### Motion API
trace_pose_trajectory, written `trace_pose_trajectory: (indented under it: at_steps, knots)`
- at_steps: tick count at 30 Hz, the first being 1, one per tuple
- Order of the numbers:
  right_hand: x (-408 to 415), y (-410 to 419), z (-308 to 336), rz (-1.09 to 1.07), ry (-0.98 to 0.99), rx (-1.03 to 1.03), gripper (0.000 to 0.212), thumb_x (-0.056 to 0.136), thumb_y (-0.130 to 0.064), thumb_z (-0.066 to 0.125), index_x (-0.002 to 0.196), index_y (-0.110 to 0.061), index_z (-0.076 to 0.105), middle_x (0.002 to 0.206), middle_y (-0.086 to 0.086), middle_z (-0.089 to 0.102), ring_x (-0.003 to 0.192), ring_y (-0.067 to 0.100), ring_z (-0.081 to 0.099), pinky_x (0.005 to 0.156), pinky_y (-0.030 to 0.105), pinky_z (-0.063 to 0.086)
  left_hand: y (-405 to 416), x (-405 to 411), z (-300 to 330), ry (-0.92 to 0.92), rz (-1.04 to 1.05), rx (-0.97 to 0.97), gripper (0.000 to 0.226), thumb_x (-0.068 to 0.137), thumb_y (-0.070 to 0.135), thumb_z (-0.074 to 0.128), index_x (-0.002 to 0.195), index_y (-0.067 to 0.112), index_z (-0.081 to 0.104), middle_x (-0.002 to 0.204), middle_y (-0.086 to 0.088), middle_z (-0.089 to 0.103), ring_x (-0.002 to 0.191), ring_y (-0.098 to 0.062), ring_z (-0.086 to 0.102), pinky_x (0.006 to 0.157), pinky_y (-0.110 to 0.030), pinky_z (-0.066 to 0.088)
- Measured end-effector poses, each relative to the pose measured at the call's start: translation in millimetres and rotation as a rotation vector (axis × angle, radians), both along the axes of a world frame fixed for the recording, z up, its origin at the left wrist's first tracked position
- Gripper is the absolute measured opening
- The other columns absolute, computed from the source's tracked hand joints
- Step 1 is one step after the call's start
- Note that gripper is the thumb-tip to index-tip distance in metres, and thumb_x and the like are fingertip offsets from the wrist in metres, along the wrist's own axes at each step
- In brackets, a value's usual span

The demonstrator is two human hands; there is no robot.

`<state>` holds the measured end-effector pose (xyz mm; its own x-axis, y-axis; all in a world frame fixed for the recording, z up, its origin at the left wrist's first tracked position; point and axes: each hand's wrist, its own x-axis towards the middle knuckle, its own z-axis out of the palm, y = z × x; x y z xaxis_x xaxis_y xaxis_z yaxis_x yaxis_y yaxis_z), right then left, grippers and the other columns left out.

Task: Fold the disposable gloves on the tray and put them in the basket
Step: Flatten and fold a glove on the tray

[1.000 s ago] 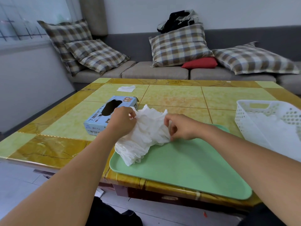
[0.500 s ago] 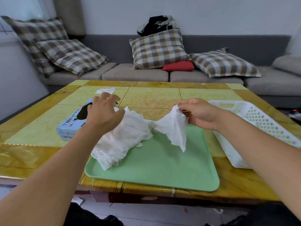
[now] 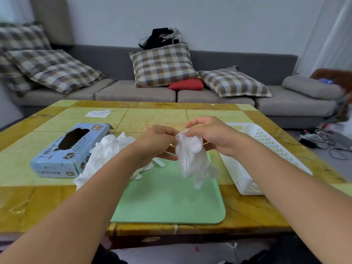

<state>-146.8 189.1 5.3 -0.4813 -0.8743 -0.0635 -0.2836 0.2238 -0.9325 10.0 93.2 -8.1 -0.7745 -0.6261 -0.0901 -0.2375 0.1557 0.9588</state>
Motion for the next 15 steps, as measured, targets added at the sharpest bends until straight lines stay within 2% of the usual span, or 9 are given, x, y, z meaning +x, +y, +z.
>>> trace_pose_trajectory:
  at_steps: [2,4,6,9,11,13,14,15]
  knots:
    - [-11.9,7.2,-5.4,0.049,-0.182,0.077,0.031,0.09,-0.009,0.067,0.12,-0.009,0.069,0.093,0.007,0.065,0.075,0.017,0.062,0.058,0.028,0.053,-1.5,-2.9,1.3,-0.021,0.053,0.028,0.028,0.095,-0.002,0.048,0.097,0.009,0.074,0.08,-0.007,0.072,0.065,-0.016,0.064,0.057,-0.026,0.054]
    - [-23.3,11.2,-12.1,0.13,-0.273,0.132,0.037,0.09,-0.004,0.061,0.125,-0.009,0.069,0.098,0.011,0.064,0.081,0.021,0.061,0.065,0.032,0.053,-2.2,-6.0,1.6,0.003,0.084,0.108,0.035,0.094,-0.005,0.043,0.102,0.012,0.073,0.081,-0.009,0.07,0.062,-0.016,0.062,0.056,-0.026,0.053]
    - [-30.4,13.4,-16.7,0.156,-0.26,0.181,0.039,0.089,0.001,0.058,0.124,-0.014,0.069,0.089,0.009,0.066,0.073,0.019,0.06,0.06,0.029,0.05,-3.4,-7.0,-0.3,0.014,0.085,0.151,0.041,0.093,-0.006,0.04,0.112,0.018,0.068,0.083,-0.01,0.067,0.06,-0.015,0.061,0.056,-0.026,0.053]
    - [-31.4,9.6,-22.7,0.025,-0.32,0.111,0.037,0.09,0.006,0.061,0.124,-0.009,0.064,0.084,0.01,0.066,0.063,0.016,0.063,0.053,0.024,0.05,-5.7,-4.2,-3.1,-0.001,0.031,0.187,0.049,0.094,-0.01,0.038,0.117,0.024,0.065,0.077,-0.009,0.063,0.055,-0.015,0.06,0.055,-0.025,0.054]
    - [-31.6,3.7,-27.7,-0.126,-0.242,0.022,0.033,0.089,0.005,0.065,0.121,-0.006,0.064,0.094,0.014,0.066,0.071,0.018,0.065,0.061,0.027,0.058,-6.0,-2.8,-4.2,-0.015,0.011,0.24,0.05,0.094,-0.014,0.035,0.115,0.018,0.067,0.074,-0.01,0.064,0.055,-0.016,0.064,0.055,-0.025,0.057]
    - [-31.1,1.7,-26.1,-0.23,0.004,-0.037,0.024,0.088,-0.008,0.072,0.111,-0.009,0.068,0.099,0.008,0.067,0.083,0.017,0.064,0.075,0.034,0.06,-4.4,-4.0,-7.3,0.008,0.036,0.313,0.046,0.094,-0.016,0.034,0.113,0.009,0.068,0.085,-0.016,0.07,0.066,-0.02,0.072,0.06,-0.026,0.061]
    - [-28.6,2.7,-22.2,-0.202,0.089,-0.059,0.024,0.086,-0.019,0.078,0.107,-0.01,0.069,0.097,0.005,0.068,0.084,0.016,0.064,0.078,0.036,0.06,-4.1,-5.3,-9.6,0.037,0.063,0.356,0.042,0.095,-0.016,0.035,0.113,0.005,0.067,0.093,-0.018,0.072,0.073,-0.022,0.075,0.064,-0.027,0.062]
    - [-23.4,5.3,-16.3,-0.11,0.134,-0.045,0.034,0.082,-0.033,0.082,0.104,-0.01,0.071,0.094,0.003,0.069,0.083,0.015,0.065,0.077,0.036,0.06,-4.7,-7.2,-12.3,0.074,0.088,0.4,0.037,0.096,-0.015,0.038,0.114,0.002,0.066,0.098,-0.019,0.073,0.079,-0.022,0.075,0.068,-0.027,0.063]
